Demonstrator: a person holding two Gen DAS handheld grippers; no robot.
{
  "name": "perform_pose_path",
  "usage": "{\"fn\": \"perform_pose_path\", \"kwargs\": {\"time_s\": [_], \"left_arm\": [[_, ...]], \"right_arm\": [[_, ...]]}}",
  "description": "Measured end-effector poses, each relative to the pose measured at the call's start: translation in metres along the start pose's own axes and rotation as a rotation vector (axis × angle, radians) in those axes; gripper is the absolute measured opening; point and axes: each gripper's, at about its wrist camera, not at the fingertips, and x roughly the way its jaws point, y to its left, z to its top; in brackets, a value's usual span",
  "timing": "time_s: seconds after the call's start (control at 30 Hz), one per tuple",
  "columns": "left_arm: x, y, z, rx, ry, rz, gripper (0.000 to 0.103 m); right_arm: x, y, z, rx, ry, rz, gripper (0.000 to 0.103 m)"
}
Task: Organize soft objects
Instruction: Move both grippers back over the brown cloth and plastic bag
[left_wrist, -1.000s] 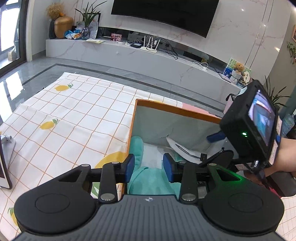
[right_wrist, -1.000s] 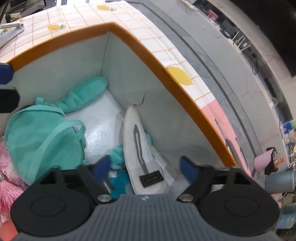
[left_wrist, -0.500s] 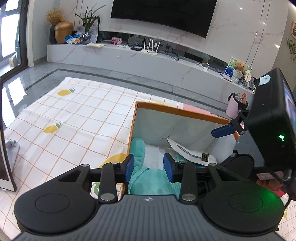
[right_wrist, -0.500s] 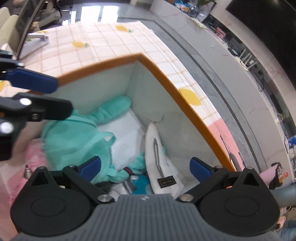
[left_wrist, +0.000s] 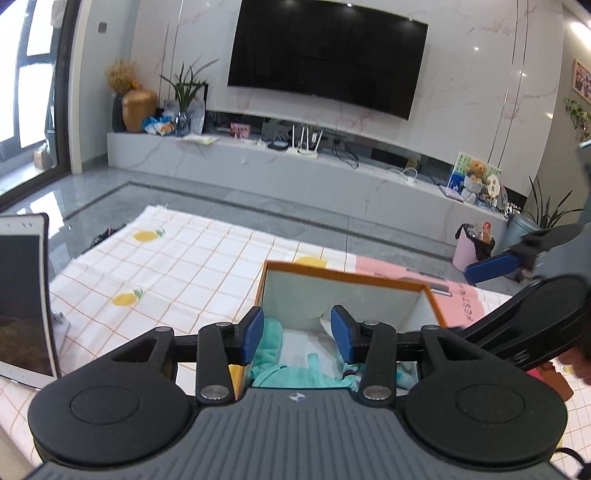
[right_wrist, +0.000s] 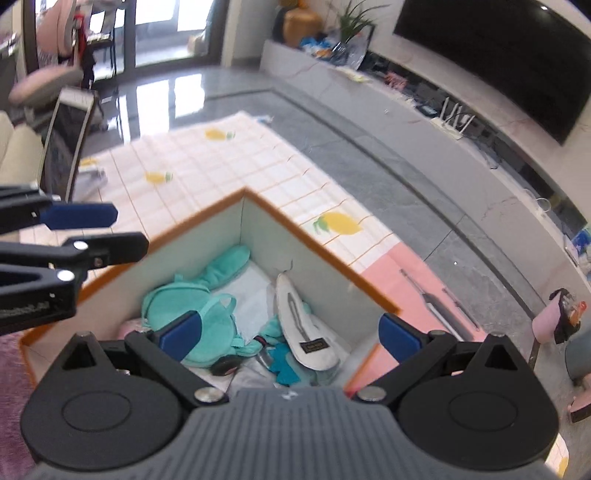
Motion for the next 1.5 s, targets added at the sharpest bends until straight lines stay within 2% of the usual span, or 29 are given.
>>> {"fn": "perform_pose_path", "kwargs": {"time_s": [0.13,0.2,0.3,0.47,0.57,0.67,0.83,0.93,1.03,1.13,1.2,1.33,1.43,1.5], "left_arm": [[-0.017,-0.012,0.003,0.007,-0.033,0.01,0.05],[-0.025,-0.02,0.004,0.013,-0.043,0.0,0.051],[-0.04,-0.035,0.003,0.04,-0.063,-0.025,0.053],[-0.06,-0.069,-0.001,0.114,-0.096,-0.071,0.055],[-0.069,-0.095,-0.007,0.159,-0.138,-0.091,0.057],[-0.071,-0.123,-0.015,0.199,-0.156,-0.124,0.061],[-0.061,-0.163,-0.032,0.157,-0.099,-0.244,0.074],[-0.051,-0.191,-0.049,0.227,-0.055,-0.307,0.078],[-0.04,-0.215,-0.071,0.296,-0.033,-0.353,0.083],[-0.027,-0.234,-0.093,0.352,-0.013,-0.362,0.083],[-0.015,-0.248,-0.106,0.397,0.03,-0.341,0.082],[0.005,-0.262,-0.13,0.424,0.073,-0.346,0.082],[0.014,-0.264,-0.145,0.447,0.094,-0.35,0.082],[0.022,-0.265,-0.155,0.461,0.098,-0.358,0.082]], "right_arm": [[-0.046,-0.015,-0.009,0.046,-0.063,-0.051,0.1],[-0.069,-0.026,-0.019,0.1,-0.105,-0.122,0.1],[-0.095,-0.045,-0.039,0.182,-0.087,-0.239,0.1],[-0.13,-0.08,-0.096,0.32,-0.089,-0.427,0.1],[-0.139,-0.096,-0.142,0.437,-0.036,-0.568,0.1],[-0.142,-0.106,-0.192,0.55,-0.024,-0.627,0.1],[-0.127,-0.128,-0.261,0.772,0.015,-0.654,0.1],[-0.112,-0.147,-0.293,0.879,0.05,-0.646,0.1],[-0.094,-0.161,-0.313,0.915,0.087,-0.63,0.1],[-0.08,-0.173,-0.328,0.913,0.081,-0.624,0.1],[-0.07,-0.177,-0.337,0.926,0.074,-0.635,0.1],[-0.048,-0.182,-0.351,0.936,0.124,-0.565,0.1],[-0.035,-0.184,-0.355,0.942,0.182,-0.549,0.1],[-0.029,-0.184,-0.356,0.924,0.188,-0.549,0.1]]}}
